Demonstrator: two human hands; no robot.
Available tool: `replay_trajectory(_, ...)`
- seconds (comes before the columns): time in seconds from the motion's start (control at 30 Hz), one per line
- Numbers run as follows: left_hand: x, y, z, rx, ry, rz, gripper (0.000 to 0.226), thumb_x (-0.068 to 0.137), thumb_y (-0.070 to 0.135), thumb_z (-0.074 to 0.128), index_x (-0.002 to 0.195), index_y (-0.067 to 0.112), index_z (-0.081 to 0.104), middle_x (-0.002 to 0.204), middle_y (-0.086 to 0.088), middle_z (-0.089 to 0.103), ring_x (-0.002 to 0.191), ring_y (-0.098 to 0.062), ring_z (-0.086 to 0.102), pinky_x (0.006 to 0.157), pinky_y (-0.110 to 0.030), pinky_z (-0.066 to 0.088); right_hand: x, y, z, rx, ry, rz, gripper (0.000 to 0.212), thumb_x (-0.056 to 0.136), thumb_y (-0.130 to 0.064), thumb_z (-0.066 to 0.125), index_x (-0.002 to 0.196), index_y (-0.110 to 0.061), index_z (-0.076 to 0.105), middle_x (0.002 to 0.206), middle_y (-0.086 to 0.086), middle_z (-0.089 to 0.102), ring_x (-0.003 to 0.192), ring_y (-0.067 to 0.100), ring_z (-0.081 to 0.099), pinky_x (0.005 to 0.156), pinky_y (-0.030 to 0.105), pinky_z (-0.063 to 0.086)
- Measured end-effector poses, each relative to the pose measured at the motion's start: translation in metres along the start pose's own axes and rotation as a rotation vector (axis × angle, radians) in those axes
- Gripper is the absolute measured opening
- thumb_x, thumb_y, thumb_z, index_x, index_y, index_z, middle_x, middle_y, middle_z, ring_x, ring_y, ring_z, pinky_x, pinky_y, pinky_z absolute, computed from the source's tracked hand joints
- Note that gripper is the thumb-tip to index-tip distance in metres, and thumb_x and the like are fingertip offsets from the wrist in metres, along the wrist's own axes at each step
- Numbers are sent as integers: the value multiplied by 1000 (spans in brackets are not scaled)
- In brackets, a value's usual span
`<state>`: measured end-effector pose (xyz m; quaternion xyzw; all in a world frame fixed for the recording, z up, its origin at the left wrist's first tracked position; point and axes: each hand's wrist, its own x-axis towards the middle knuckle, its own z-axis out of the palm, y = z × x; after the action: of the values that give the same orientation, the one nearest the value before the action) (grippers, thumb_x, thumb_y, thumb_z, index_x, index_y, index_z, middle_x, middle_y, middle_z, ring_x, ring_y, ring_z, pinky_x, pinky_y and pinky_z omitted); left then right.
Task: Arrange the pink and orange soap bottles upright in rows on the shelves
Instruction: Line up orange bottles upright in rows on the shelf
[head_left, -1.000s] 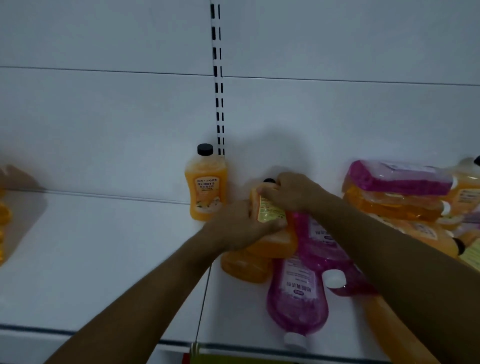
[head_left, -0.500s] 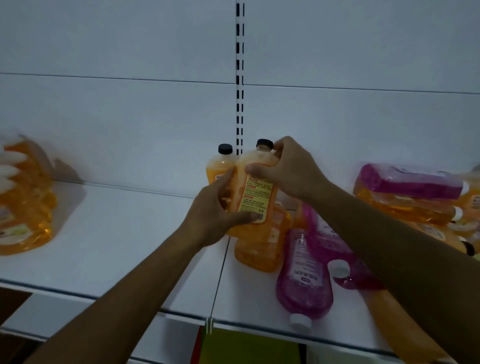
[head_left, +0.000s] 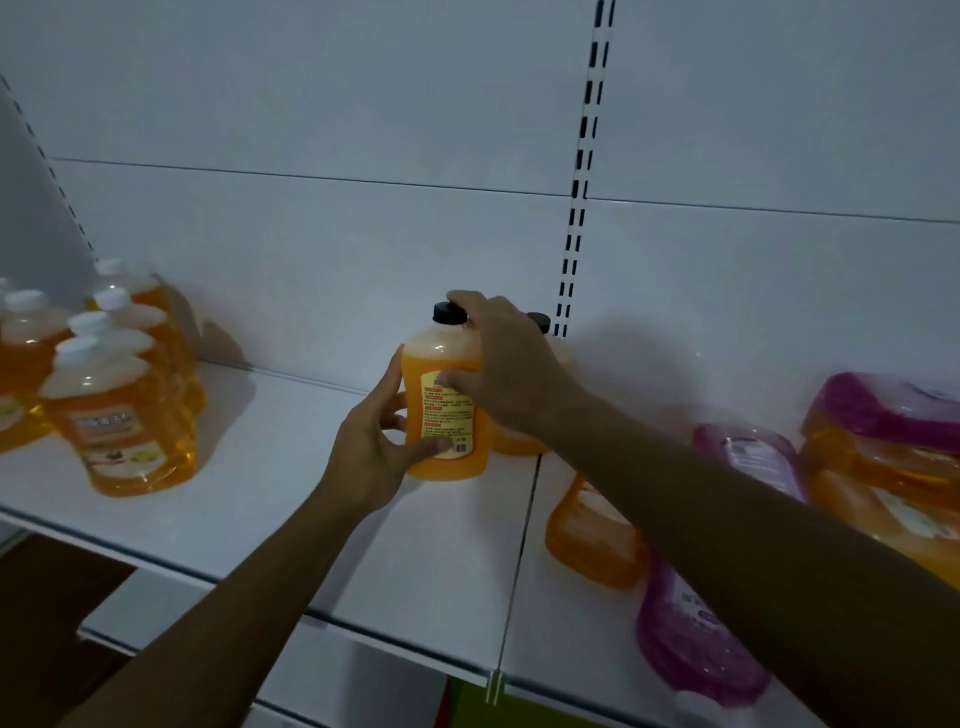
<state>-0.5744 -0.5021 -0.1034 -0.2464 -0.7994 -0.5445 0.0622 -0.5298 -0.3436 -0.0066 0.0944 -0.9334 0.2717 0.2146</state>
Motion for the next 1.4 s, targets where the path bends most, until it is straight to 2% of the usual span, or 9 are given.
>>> replay_trajectory(0.27,39,-36,4,-5,75,-2,95,74,24,80,151,30,24,123,7,59,101,-10,59,80,-29,52,31,1,15,-415,-23,-89,64,90,-29,64,143,-15,33,133,9,54,115,29,56,97,37,43)
replay_trajectory(0.4,52,-52,12,-29,59,5,93,75,21,81,150,30,27,125,7,58,100,-10,60,72,-16,52,39,15,25,-564,-46,-91,58,92,-26,61,141,-14,33,128,7,57,117,27,54,102,37,38)
replay_trajectory(0.6,65,-62,22,-79,62,-9,92,78,11,77,152,25,24,126,4,53,99,-2,57,66,-8,50,45,29,30,-646,-84,-68,71,92,-25,61,149,-12,20,138,10,50,127,28,47,110,40,32)
replay_trajectory(0.7,63,-64,22,-102,57,-52,98,77,10,78,152,27,18,124,6,50,106,-10,57,71,-16,52,41,28,25,-689,-89,-87,81,91,-24,63,152,-13,11,139,10,49,128,28,47,108,37,34)
replay_trajectory(0.83,43,-58,21,82,260,-56,97,73,26,83,150,23,25,118,5,47,106,-11,51,79,-26,48,27,29,6,-641,32,-148,67,91,-23,61,147,-11,26,131,9,55,121,27,52,104,38,39)
replay_trajectory(0.97,15,-36,30,70,378,3,74,77,29,79,139,19,39,104,2,51,88,-12,53,71,-20,44,0,46,-19,-551,189,-146,35,92,-24,58,124,-12,51,106,6,64,93,24,62,80,36,49)
replay_trajectory(1.13,-6,10,64,80,30,59,51,84,40,67,127,20,48,96,7,60,74,-5,60,60,-15,49,-33,90,-42,-542,59,167,20,94,-35,54,103,-17,56,92,0,62,81,21,59,73,37,52)
replay_trajectory(1.27,-17,36,96,160,-370,-41,83,74,71,50,141,23,37,114,2,60,87,-8,62,74,-27,54,-50,121,-49,-583,-190,399,36,95,-48,49,113,-18,57,109,3,61,98,22,58,82,36,48)
replay_trajectory(1.4,-14,44,119,317,-580,-190,105,64,84,43,144,17,33,122,-3,61,94,-11,60,82,-31,53,-56,135,-47,-686,-385,419,54,95,-60,38,126,-19,54,125,5,59,111,24,55,97,42,40)
